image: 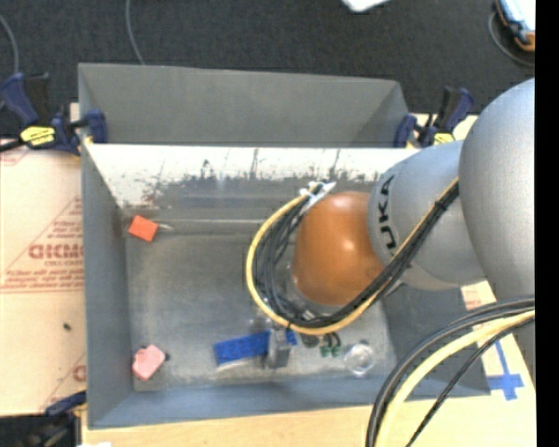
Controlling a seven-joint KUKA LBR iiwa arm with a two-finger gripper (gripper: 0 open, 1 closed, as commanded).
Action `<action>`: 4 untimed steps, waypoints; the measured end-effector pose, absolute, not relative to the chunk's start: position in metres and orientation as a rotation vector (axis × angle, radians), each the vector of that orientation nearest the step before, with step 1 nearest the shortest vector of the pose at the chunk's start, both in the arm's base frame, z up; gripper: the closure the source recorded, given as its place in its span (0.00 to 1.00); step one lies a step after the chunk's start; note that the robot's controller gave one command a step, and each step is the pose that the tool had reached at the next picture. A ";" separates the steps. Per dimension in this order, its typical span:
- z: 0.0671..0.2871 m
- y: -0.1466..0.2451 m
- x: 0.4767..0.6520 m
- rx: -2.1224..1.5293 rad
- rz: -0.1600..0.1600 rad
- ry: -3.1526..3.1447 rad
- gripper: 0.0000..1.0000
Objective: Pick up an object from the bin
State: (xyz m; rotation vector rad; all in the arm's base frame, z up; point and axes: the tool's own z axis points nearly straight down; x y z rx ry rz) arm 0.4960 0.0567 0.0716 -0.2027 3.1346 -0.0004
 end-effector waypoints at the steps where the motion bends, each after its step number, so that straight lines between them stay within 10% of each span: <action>1: 0.072 0.057 0.496 -0.198 0.000 3.135 1.00; 4: 0.071 0.057 0.496 -0.193 0.000 3.136 1.00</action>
Offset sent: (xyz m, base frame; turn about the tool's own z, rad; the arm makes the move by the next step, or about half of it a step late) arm 0.0000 0.0000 0.0000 0.0000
